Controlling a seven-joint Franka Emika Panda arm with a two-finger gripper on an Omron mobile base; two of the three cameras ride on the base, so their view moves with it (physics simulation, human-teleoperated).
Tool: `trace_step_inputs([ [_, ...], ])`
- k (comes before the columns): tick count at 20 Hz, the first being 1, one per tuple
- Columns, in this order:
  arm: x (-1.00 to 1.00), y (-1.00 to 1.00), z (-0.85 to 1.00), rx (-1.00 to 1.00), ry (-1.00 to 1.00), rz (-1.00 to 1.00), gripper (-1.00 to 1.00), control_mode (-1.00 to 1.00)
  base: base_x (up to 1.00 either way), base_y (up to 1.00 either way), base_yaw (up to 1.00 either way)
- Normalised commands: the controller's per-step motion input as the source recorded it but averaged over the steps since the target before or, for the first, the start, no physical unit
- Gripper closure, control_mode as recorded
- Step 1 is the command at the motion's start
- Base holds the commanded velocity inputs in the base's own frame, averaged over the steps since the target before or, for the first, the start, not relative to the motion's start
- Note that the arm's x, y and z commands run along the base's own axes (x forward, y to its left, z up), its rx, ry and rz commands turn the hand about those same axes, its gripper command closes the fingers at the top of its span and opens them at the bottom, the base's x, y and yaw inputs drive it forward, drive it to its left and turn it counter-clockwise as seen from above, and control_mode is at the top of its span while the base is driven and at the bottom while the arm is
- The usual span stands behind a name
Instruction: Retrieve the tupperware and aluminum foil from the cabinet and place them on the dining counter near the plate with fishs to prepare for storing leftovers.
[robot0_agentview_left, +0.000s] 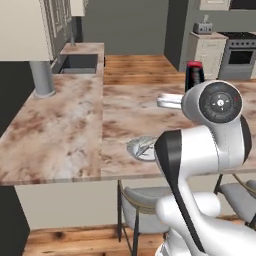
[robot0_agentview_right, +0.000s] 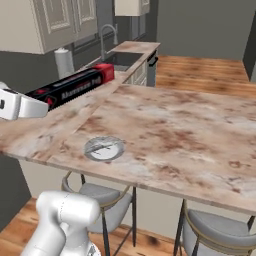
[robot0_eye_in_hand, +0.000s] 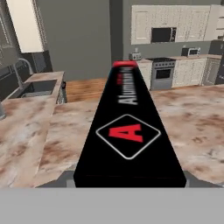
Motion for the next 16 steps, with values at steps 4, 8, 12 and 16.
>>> trace_step_inputs([
  [4, 0.04, 0.06, -0.05, 0.02, -0.04, -0.01, 1.00, -1.00, 0.32, 0.25, -0.21],
  [8, 0.13, 0.25, -0.33, 0.06, -0.04, 0.02, 1.00, -1.00, 0.00, 0.00, 0.00],
  [12, 0.03, 0.20, -0.49, 0.00, 0.11, 0.21, 1.00, -1.00, 0.00, 0.00, 0.00],
  [16, 0.07, 0.35, -0.64, 0.00, 0.19, 0.29, 1.00, -1.00, 0.00, 0.00, 0.00],
])
